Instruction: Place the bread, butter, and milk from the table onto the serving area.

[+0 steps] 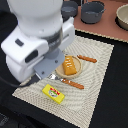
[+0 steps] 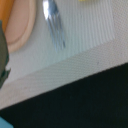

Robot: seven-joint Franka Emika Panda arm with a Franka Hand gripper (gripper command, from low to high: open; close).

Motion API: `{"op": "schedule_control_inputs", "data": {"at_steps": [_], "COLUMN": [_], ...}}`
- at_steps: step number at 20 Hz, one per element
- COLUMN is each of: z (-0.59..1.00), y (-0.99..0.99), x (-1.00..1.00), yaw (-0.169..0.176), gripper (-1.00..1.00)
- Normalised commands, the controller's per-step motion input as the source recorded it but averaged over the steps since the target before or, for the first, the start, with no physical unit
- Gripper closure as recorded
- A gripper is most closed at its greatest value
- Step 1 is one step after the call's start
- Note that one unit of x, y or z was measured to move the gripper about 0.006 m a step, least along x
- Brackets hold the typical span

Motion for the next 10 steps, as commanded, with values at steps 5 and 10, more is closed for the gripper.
{"op": "schedule_control_inputs", "data": {"at_steps": [5,10], "z": [0.0,-0.07], "y": [0.57,0.62], "x": [-0.61,-0.61], "yaw": [0.04,0.04], "gripper": [-1.0,-1.0]}}
